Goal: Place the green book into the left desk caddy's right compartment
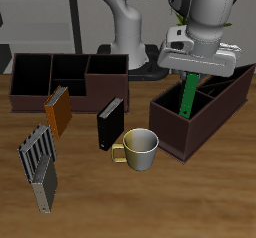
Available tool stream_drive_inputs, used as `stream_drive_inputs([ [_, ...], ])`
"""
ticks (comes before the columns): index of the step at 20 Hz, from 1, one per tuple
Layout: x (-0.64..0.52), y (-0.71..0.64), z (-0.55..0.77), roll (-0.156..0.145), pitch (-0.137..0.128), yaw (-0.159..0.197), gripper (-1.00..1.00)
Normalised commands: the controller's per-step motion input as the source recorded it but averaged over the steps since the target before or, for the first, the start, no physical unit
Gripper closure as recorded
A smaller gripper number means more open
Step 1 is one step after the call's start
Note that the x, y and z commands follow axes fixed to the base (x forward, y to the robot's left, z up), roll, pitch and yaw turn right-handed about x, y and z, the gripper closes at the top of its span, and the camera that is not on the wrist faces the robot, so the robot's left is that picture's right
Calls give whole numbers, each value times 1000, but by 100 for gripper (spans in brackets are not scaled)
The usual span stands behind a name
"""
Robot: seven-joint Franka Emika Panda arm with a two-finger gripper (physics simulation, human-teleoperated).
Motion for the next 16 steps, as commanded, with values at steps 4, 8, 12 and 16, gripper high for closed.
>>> stream_drive_inputs([
  [4,55,-18,-153,-3,25,9,100],
  [8,112,-57,-217,-17,28,3,100],
  [12,122,-52,-165,-14,22,1,100],
  [16,80,61,-286,9,38,-1,100],
])
